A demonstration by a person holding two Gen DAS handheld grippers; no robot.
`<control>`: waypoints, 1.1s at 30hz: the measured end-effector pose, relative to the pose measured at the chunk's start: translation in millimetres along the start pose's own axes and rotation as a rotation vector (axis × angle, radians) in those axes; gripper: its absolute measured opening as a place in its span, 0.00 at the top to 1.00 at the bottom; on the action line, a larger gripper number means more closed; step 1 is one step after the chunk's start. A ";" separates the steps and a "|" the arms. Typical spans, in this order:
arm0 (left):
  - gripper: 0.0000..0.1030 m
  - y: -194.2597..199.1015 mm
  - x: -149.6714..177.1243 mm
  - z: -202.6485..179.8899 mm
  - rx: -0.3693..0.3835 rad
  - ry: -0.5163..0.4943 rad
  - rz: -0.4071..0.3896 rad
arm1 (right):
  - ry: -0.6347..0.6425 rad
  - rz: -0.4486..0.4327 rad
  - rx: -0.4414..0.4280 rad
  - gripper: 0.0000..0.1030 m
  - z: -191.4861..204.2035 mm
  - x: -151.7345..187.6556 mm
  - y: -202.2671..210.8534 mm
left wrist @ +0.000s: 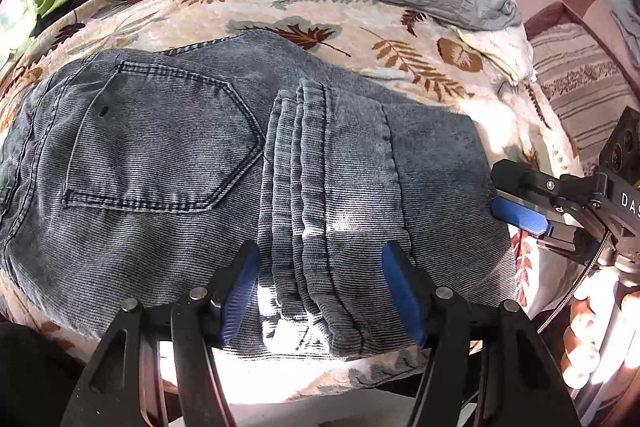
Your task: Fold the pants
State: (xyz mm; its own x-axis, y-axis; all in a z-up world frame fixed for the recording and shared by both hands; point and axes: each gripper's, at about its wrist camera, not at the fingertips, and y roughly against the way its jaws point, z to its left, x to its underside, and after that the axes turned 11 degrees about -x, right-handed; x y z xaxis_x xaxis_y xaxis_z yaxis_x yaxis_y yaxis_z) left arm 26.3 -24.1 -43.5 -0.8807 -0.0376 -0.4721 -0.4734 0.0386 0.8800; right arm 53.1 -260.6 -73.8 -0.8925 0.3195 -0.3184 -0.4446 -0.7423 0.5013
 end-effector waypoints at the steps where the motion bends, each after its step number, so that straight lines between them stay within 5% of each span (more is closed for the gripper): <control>1: 0.38 6.2 -0.8 4.1 0.015 0.016 -0.011 | 0.011 -0.015 -0.010 0.32 5.5 0.6 4.2; 6: 0.31 33.0 -6.7 43.3 0.018 0.119 -0.106 | 0.070 0.025 -0.029 0.32 19.1 14.5 3.1; 8: 0.29 29.7 -10.0 59.5 -0.003 0.159 -0.088 | 0.031 0.096 0.051 0.32 9.0 16.4 -13.5; 11: 0.29 27.7 -10.4 66.7 0.035 0.177 -0.061 | 0.049 0.077 0.062 0.32 23.6 9.4 -12.0; 17: 0.29 24.7 -10.0 18.6 0.160 -0.003 -0.081 | 0.258 0.106 0.065 0.32 90.3 -35.6 -34.9; 21: 0.31 -15.9 -1.2 15.7 0.120 -0.025 0.041 | 0.314 0.181 0.042 0.32 111.4 -84.6 -76.4; 23: 0.31 -14.0 0.6 18.5 0.142 -0.034 0.005 | 0.341 0.250 0.041 0.34 116.7 -99.7 -103.4; 26: 0.31 -16.7 2.8 18.1 0.147 -0.049 -0.004 | 0.385 0.350 0.115 0.55 113.4 -105.7 -148.9; 30: 0.31 -17.4 6.4 13.8 0.141 -0.087 -0.024 | 0.438 0.438 0.185 0.61 99.7 -95.4 -189.9; 33: 0.31 -18.2 6.7 12.7 0.147 -0.093 -0.030 | 0.513 0.445 0.277 0.86 99.1 -90.9 -204.0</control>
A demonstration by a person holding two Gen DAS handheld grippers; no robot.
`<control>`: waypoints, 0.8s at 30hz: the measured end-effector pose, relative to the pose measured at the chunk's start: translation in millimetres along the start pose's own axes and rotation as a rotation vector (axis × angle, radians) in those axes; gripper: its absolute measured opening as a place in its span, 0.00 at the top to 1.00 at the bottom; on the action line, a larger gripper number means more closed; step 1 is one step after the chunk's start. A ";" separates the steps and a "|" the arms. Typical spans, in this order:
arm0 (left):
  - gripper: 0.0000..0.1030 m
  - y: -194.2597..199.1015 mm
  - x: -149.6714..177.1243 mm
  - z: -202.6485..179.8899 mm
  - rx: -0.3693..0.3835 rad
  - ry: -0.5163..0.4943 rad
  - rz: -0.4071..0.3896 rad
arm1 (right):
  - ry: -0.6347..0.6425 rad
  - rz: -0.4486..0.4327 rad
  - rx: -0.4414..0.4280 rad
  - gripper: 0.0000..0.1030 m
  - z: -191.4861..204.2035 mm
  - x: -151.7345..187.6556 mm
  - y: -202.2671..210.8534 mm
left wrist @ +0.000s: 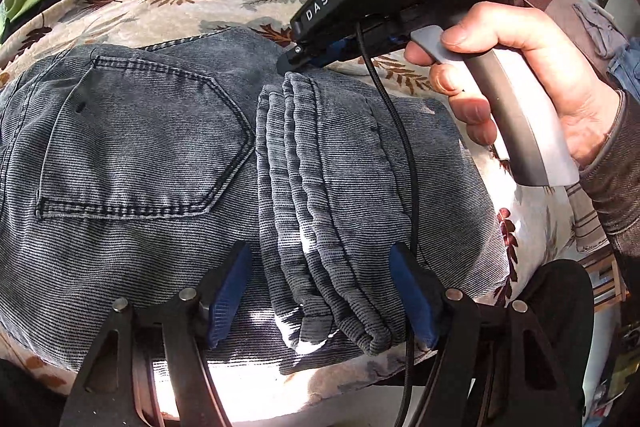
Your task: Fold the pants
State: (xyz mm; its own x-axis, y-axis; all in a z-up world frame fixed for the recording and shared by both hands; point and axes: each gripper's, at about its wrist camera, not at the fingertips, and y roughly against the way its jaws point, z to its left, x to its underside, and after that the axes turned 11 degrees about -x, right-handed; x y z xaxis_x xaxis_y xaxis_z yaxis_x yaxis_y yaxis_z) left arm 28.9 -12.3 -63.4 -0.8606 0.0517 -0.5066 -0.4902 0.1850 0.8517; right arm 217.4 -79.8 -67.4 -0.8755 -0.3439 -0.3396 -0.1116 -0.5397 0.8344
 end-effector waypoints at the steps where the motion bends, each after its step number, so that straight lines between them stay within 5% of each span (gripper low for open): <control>1: 0.31 0.2 0.6 -0.5 0.002 -0.001 -0.001 | 0.023 -0.005 0.053 0.92 1.2 -1.1 0.1; 4: 0.31 -0.2 1.0 -1.4 0.004 -0.003 -0.003 | 0.090 -0.072 0.304 0.92 3.1 -5.9 5.8; 8: 0.31 0.1 2.1 1.5 0.020 0.002 -0.005 | -0.024 -0.178 0.097 0.91 -6.5 -2.7 37.8; 10: 0.31 1.3 1.8 4.5 0.023 0.006 -0.003 | -0.001 -0.110 0.035 0.91 3.2 2.6 38.0; 15: 0.31 0.0 -0.2 8.8 0.021 0.003 -0.005 | -0.032 0.033 0.165 0.90 -18.1 16.0 9.1; 18: 0.31 1.2 0.1 10.3 0.033 0.014 -0.006 | -0.122 -0.098 0.257 0.90 -34.2 17.0 29.3; 21: 0.31 1.0 -1.0 10.0 0.031 0.014 -0.006 | -0.082 -0.122 0.222 0.90 -21.1 25.7 39.0; 24: 0.31 2.3 -2.6 12.1 0.042 0.031 -0.010 | -0.026 -0.044 0.179 0.90 -14.8 34.6 28.0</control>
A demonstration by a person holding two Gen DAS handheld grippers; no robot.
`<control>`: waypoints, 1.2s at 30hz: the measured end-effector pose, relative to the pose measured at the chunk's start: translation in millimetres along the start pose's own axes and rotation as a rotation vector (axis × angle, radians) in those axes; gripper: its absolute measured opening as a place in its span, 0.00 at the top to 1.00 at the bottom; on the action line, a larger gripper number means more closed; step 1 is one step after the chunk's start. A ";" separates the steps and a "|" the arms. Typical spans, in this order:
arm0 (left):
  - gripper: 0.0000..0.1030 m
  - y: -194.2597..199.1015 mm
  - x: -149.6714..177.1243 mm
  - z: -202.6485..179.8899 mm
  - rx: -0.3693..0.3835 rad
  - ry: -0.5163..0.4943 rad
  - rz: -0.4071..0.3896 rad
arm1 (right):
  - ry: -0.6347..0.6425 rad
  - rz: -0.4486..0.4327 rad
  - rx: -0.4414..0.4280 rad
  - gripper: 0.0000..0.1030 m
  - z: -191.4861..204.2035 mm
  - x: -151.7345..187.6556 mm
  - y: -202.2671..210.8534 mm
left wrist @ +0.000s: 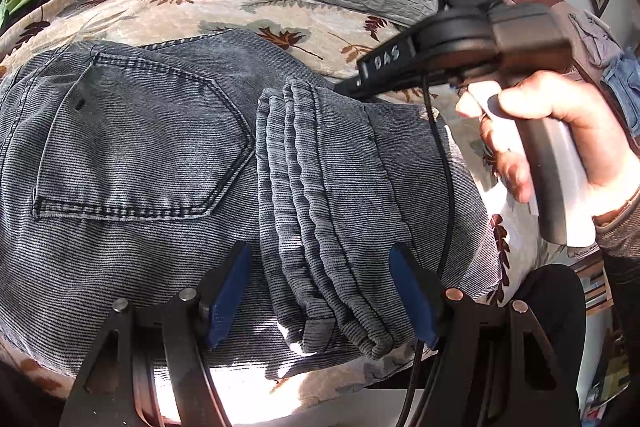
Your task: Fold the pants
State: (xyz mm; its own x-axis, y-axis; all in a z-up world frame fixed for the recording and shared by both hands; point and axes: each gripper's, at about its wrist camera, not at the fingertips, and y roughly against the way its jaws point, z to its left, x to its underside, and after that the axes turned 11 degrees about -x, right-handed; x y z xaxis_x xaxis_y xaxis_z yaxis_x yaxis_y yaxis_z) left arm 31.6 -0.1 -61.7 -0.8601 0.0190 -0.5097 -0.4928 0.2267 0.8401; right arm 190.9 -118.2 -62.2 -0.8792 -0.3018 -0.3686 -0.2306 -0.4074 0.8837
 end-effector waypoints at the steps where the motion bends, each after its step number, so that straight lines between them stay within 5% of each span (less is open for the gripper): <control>1: 0.31 3.0 -0.8 2.3 0.015 0.016 -0.001 | -0.017 0.037 0.028 0.90 -6.0 0.6 -9.8; 4: 0.30 31.4 -5.4 14.7 0.015 0.064 -0.089 | -0.118 -0.027 0.026 0.89 -17.0 -3.9 -0.2; 7: 0.29 62.6 -11.9 32.8 -0.083 0.109 -0.235 | -0.021 -0.092 -0.039 0.82 10.1 -16.4 16.3; 9: 0.29 64.2 -15.3 46.8 -0.171 0.148 -0.245 | 0.015 -0.102 -0.095 0.60 26.5 -28.3 17.9; 10: 0.29 59.5 -16.1 53.5 -0.207 0.156 -0.227 | 0.022 -0.114 -0.115 0.37 33.8 -34.5 16.0; 11: 0.29 53.7 -15.8 59.5 -0.237 0.165 -0.210 | 0.028 -0.134 -0.115 0.30 40.9 -39.7 12.7; 15: 0.29 33.6 -9.7 75.8 -0.276 0.156 -0.151 | 0.014 -0.103 -0.125 0.30 47.3 -62.4 -19.4; 16: 0.29 32.4 -9.3 76.9 -0.278 0.144 -0.155 | 0.008 -0.070 -0.137 0.37 46.1 -66.2 -30.0; 17: 0.29 31.7 -8.8 77.4 -0.282 0.131 -0.160 | 0.020 -0.034 -0.135 0.70 46.9 -69.8 -41.4; 19: 0.29 30.1 -7.1 76.4 -0.286 0.119 -0.163 | 0.037 -0.039 -0.061 0.82 45.8 -71.5 -49.7; 23: 0.29 30.6 -6.8 75.4 -0.287 0.115 -0.163 | 0.094 -0.081 0.149 0.81 52.2 -73.6 -49.5; 28: 0.29 30.6 -7.0 75.3 -0.290 0.117 -0.163 | 0.074 -0.194 0.100 0.81 54.7 -53.6 -6.4; 31: 0.29 30.2 -7.7 74.3 -0.298 0.119 -0.162 | 0.088 -0.127 -0.002 0.78 62.6 -44.1 -8.5; 34: 0.29 30.5 -7.5 75.1 -0.293 0.122 -0.162 | 0.030 0.008 0.061 0.70 50.1 -40.1 -41.6; 36: 0.29 31.3 -5.9 75.5 -0.290 0.121 -0.167 | -0.030 -0.065 0.047 0.69 45.2 -36.8 -29.0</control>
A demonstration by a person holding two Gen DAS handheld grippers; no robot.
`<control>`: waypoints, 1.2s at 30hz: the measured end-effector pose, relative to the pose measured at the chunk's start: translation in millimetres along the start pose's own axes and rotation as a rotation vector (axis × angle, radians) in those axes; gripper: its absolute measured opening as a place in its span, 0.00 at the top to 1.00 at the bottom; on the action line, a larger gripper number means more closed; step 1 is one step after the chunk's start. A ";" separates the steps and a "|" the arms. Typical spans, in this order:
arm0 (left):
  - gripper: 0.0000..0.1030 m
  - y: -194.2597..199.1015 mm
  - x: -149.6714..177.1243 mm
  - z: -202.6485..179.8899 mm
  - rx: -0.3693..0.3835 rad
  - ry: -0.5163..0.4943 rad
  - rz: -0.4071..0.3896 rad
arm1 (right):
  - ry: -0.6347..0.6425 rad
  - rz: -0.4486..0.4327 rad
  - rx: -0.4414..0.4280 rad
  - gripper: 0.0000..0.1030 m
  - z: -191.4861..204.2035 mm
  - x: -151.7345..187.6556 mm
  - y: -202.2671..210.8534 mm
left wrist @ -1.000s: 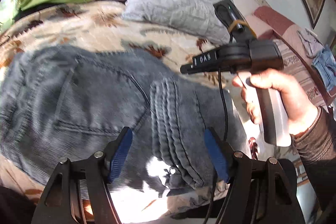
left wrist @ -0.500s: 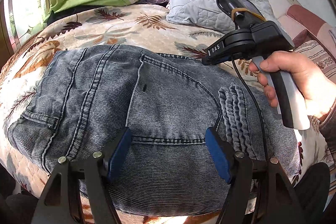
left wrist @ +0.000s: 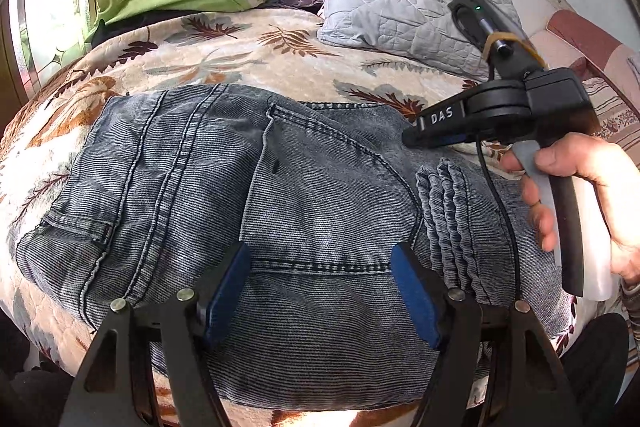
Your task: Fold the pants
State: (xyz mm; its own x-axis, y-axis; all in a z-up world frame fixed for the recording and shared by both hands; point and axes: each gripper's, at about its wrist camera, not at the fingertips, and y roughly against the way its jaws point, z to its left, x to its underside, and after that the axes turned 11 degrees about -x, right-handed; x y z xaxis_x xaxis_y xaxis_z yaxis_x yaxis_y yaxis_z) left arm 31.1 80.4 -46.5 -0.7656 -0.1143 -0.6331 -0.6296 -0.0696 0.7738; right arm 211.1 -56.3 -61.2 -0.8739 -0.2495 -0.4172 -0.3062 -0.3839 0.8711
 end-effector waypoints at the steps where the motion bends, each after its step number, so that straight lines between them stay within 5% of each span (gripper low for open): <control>1: 0.29 -0.1 0.5 -0.3 -0.003 -0.001 -0.002 | 0.014 -0.038 0.021 0.69 4.3 2.0 10.2; 4: 0.29 0.3 2.1 -3.0 -0.018 -0.015 -0.006 | 0.075 -0.108 0.005 0.67 20.2 16.0 41.5; 7: 0.28 0.7 2.1 -3.5 -0.021 -0.010 -0.003 | 0.093 -0.148 -0.008 0.41 28.1 40.0 66.6; 13: 0.28 0.1 2.5 -2.8 -0.020 -0.008 -0.005 | 0.043 -0.136 -0.032 0.41 18.9 93.2 78.7; 16: 0.28 0.8 2.7 -2.1 -0.011 -0.007 -0.009 | 0.028 0.012 0.025 0.37 4.6 106.0 41.2; 21: 0.28 10.9 3.0 11.9 0.040 0.069 -0.036 | -0.015 -0.133 -0.029 0.36 5.9 112.2 81.1; 23: 0.28 14.7 1.9 19.5 0.066 0.107 -0.031 | -0.001 -0.167 -0.031 0.24 8.1 120.3 88.3; 26: 0.28 27.4 -1.4 44.0 0.175 0.253 -0.003 | -0.012 -0.013 0.002 0.20 -0.4 130.2 51.7; 28: 0.27 39.6 0.1 68.8 0.236 0.362 -0.001 | 0.008 -0.095 -0.003 0.20 2.0 136.3 62.1; 36: 0.23 37.2 42.1 167.2 0.291 0.805 0.086 | -0.023 -0.167 -0.121 0.20 7.9 149.0 73.2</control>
State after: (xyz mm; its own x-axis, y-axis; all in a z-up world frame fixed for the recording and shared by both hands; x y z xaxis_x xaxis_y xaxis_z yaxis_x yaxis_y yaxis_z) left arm -46.6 238.6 -47.4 -0.5546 -0.7830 -0.2816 -0.6670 0.2160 0.7130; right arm 55.4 -114.6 -57.6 -0.8233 -0.1538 -0.5464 -0.4016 -0.5226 0.7521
